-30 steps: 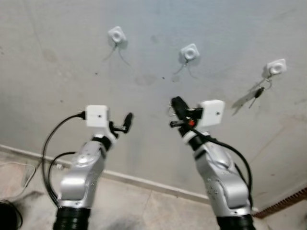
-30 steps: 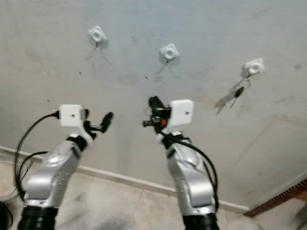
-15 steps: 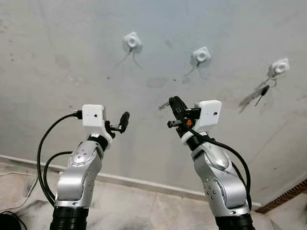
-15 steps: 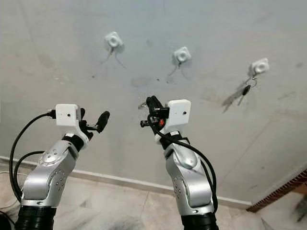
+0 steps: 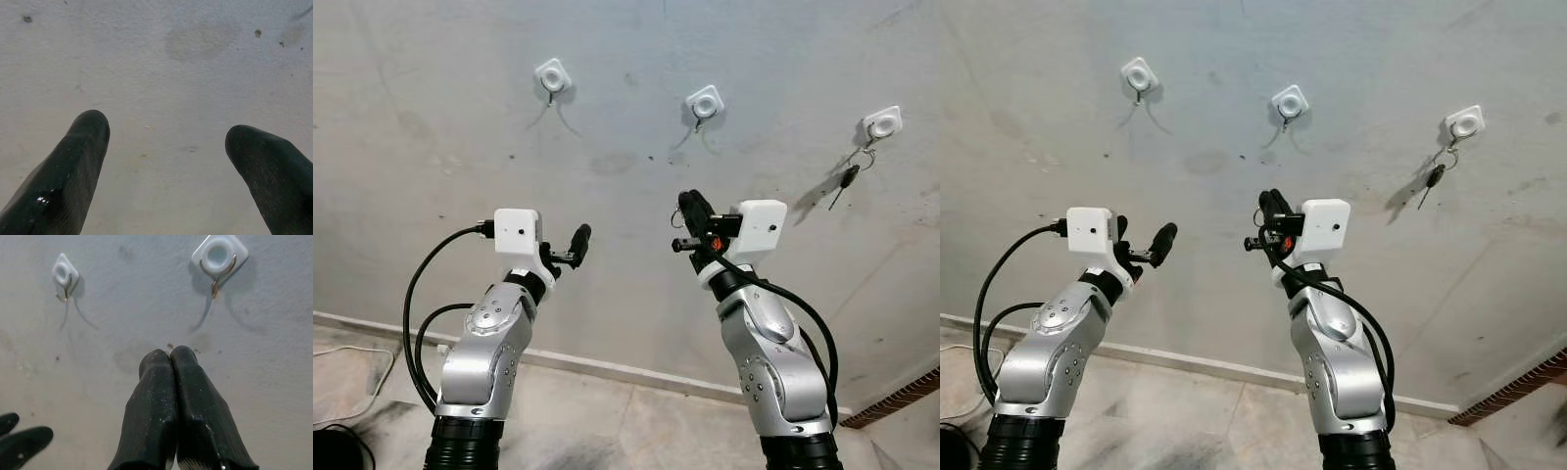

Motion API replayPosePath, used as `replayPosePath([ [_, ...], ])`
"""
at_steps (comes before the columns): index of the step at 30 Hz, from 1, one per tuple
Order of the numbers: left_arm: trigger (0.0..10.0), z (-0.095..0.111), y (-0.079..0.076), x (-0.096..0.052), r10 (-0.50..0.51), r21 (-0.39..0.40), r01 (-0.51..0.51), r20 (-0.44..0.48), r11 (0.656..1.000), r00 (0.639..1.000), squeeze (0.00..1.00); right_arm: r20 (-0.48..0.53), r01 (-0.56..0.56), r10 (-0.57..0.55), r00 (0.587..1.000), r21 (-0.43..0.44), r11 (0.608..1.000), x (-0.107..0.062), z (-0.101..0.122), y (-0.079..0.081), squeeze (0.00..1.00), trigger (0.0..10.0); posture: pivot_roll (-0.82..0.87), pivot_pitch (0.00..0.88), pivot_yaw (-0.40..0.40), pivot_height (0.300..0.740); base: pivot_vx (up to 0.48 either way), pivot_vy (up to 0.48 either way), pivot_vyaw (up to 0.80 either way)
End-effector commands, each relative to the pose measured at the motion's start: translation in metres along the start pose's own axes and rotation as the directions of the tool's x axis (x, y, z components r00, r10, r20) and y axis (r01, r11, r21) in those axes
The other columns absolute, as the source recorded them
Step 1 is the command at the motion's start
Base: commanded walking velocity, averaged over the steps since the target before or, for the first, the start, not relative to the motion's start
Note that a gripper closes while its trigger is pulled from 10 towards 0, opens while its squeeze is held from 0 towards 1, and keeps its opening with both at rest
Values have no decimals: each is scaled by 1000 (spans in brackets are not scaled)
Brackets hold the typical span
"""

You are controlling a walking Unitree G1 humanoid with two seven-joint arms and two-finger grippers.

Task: Hang keys on a hook

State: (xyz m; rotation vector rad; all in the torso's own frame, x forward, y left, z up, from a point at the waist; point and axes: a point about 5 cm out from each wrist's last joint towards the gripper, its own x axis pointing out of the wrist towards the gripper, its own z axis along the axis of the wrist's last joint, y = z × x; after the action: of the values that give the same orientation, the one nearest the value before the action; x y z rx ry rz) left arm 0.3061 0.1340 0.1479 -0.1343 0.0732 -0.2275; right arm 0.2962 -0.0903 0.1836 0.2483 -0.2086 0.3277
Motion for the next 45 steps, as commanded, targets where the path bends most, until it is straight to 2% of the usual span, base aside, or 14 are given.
replayPosePath([
  [1,10000,2,-3,2,-22,2,22,6,1000,1000,0,15,32,-32,999,-7,999,0,3,-6,0,10000,199,0,-74,740,0,0,-800],
  [18,10000,7,-5,3,-38,18,37,34,999,999,0,24,24,-23,999,-21,1000,2,5,-4,0,10000,198,0,-73,740,0,0,-36],
  [34,10000,13,-6,1,-44,27,42,69,999,997,0,57,22,-20,998,-31,999,2,11,-4,0,10000,196,0,-70,740,325,0,0],
  [41,10000,9,-9,-7,-60,29,58,64,998,996,0,52,7,-4,999,-55,998,-6,12,-5,0,10000,195,0,-71,740,347,0,0],
  [45,10000,9,-9,-15,-72,58,67,76,996,995,0,45,-9,13,999,-94,996,-15,13,-5,0,10000,195,0,-74,740,222,0,0],
])
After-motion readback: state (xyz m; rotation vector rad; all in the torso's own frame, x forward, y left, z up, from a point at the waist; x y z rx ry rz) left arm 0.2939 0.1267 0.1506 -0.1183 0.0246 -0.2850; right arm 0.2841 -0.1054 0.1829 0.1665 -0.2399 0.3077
